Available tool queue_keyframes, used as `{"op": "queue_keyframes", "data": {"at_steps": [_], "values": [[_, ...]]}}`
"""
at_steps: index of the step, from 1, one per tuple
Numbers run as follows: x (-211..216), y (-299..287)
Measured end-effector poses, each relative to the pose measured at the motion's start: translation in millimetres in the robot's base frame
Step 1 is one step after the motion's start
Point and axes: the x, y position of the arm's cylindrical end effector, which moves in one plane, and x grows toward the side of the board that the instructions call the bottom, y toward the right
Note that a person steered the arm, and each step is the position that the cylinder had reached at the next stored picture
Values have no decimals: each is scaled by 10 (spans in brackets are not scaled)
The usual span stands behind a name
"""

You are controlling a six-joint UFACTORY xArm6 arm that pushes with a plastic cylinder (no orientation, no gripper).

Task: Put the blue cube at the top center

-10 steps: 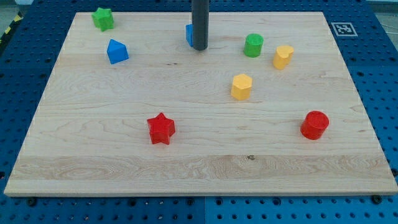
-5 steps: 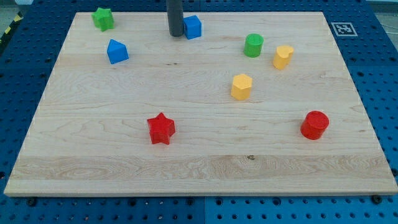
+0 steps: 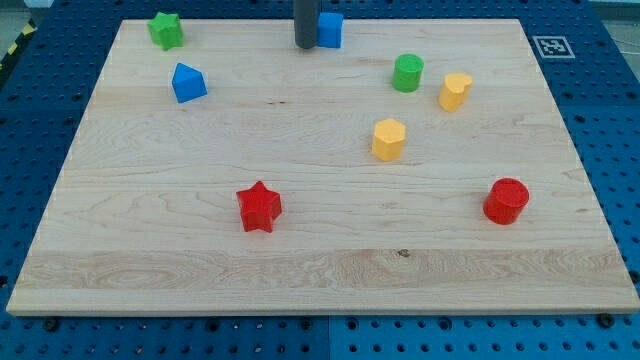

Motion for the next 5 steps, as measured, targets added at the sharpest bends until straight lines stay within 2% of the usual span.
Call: {"op": "queue_keyframes", "data": {"at_steps": [1,5], "values": [[165,-92],[222,-174]]}}
